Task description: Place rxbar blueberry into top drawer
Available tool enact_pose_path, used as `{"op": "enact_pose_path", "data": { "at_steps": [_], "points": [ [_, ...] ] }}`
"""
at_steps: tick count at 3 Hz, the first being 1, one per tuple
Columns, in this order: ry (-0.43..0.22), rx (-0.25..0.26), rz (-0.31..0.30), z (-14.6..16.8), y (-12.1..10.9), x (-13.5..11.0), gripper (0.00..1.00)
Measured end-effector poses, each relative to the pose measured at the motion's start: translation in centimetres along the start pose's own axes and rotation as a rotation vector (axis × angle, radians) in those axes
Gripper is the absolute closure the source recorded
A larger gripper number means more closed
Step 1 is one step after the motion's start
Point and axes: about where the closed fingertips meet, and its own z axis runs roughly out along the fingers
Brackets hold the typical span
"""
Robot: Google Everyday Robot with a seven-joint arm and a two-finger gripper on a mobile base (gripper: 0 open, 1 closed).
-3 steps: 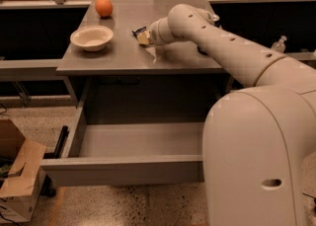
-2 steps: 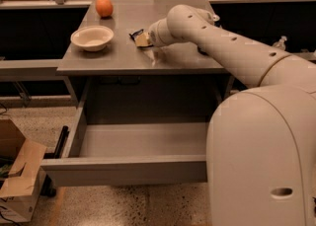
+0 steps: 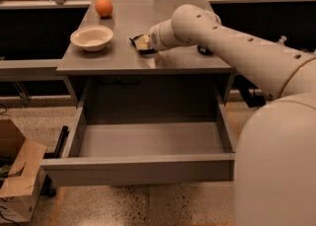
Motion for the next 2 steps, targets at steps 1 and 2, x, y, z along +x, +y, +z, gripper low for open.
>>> {"op": "enact_pose_path", "data": {
  "at_steps": [1, 2],
  "points": [
    [0.018, -0.078, 0.017, -1.7, 3.04, 1.6, 1.0],
    [0.021, -0.091, 0.019, -1.54, 3.62, 1.79, 1.0]
  ]
}}
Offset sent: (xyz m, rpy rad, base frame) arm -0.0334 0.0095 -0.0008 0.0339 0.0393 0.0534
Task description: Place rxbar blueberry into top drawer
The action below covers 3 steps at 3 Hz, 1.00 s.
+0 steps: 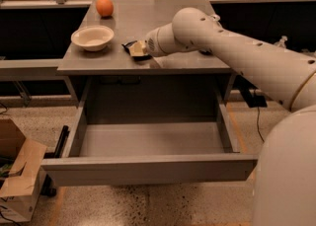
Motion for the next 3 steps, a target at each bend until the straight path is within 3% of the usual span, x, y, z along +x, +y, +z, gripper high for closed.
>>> {"op": "enact_pose_path", "data": {
  "at_steps": [1, 2, 3],
  "points": [
    [0.022, -0.02, -0.009, 0.5, 0.3, 0.0, 1.0],
    [0.085, -0.109, -0.037, 0.2, 2.5, 1.0, 1.0],
    [0.155, -0.229, -0.081, -1.4, 6.4, 3.4, 1.0]
  ]
}}
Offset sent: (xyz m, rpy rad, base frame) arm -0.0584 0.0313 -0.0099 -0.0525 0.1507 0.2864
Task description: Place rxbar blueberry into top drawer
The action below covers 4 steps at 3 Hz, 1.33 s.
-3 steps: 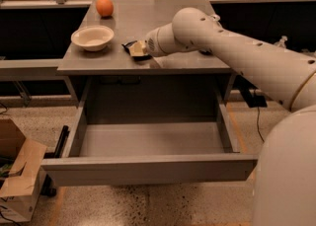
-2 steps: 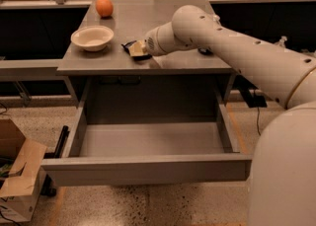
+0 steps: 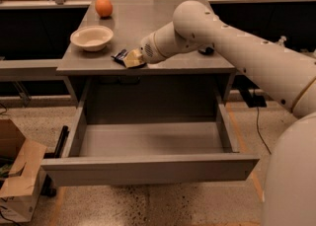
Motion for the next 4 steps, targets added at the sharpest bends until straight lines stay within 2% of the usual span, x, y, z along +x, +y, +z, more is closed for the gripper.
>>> {"op": "enact_pose_path", "data": {
  "at_steps": [4],
  "points": [
    [0.0, -0.001, 0.0, -0.19, 0.11, -0.25, 1.0]
  ]
}}
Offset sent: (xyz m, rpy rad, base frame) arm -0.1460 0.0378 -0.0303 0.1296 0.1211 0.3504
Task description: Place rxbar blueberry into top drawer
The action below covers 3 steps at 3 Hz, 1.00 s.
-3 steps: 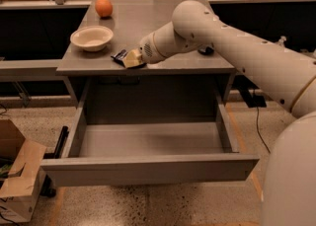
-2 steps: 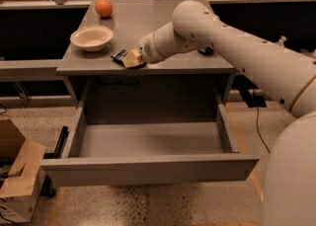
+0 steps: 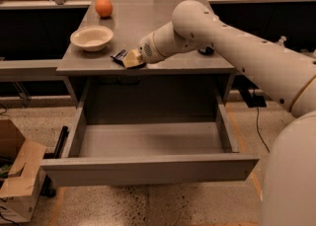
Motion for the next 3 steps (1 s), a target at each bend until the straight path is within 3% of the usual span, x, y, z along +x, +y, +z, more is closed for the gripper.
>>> {"op": "enact_pose_path", "data": {
  "at_steps": [2, 3],
  "points": [
    [0.0, 0.0, 0.0, -0.03, 0.02, -0.03, 1.0],
    [0.0, 0.0, 0.0, -0.02, 0.03, -0.03, 0.83]
  ]
}}
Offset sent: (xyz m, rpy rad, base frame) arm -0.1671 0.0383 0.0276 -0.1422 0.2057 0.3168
